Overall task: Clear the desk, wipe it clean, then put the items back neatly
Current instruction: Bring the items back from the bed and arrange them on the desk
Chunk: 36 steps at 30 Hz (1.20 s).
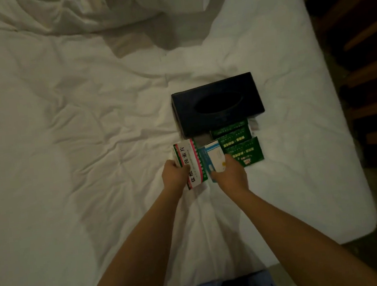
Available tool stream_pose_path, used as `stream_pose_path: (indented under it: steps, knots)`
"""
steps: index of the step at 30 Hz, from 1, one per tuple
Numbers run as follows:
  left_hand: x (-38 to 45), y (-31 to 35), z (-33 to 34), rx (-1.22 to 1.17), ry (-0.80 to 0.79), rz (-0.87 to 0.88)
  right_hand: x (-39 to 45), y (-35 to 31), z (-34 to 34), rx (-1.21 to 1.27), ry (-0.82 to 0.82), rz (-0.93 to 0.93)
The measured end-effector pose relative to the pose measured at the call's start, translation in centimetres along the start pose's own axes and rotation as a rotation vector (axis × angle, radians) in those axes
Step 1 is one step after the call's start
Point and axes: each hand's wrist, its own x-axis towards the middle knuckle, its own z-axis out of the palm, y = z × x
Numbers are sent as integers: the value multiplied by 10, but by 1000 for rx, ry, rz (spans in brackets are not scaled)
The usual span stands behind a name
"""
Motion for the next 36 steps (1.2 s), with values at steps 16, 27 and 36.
stream_pose_path:
  steps: [16,27,36]
  knots:
    - [-215,6,102,209,-259,335,-170,135,-185,154,264,109]
    - [-450,-102,259,563,-610,711,-405,357,-266,487,691,386]
    - [-630,-257,350,780,-1011,820,-598,510,-268,587,1037,656]
